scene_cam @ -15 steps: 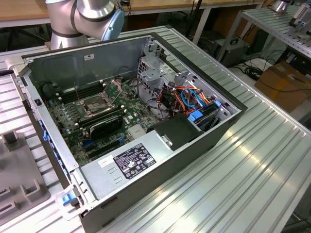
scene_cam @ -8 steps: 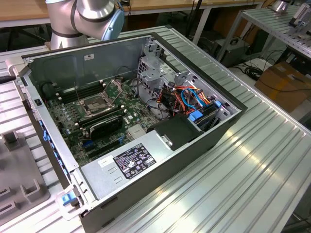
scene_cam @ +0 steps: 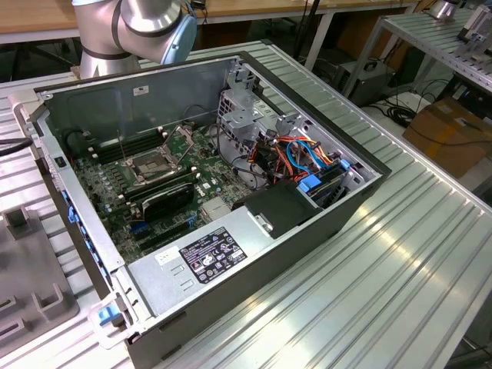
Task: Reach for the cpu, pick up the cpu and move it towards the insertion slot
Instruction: 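Pick up the cpu and move it towards the insertion slot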
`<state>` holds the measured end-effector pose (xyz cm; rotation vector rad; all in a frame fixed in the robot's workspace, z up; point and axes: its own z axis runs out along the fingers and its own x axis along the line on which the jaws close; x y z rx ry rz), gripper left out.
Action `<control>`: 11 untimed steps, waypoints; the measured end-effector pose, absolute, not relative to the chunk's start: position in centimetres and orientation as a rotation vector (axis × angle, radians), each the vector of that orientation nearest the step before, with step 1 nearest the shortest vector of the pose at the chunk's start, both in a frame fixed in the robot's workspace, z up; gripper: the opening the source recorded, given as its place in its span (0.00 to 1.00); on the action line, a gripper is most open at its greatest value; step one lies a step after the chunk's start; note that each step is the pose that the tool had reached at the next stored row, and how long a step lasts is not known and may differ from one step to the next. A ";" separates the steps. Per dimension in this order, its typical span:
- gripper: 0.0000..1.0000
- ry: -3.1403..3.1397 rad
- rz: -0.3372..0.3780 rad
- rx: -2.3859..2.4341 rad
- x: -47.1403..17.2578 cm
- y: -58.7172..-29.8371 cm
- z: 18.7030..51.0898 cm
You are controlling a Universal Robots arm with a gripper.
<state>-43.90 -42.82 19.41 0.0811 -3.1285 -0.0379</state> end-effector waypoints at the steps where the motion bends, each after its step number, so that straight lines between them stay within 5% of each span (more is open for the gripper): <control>1: 0.74 -3.128 -0.038 0.081 -43.9 -42.8 19.3; 11: 0.73 -3.132 -0.038 0.081 -43.9 -42.7 18.7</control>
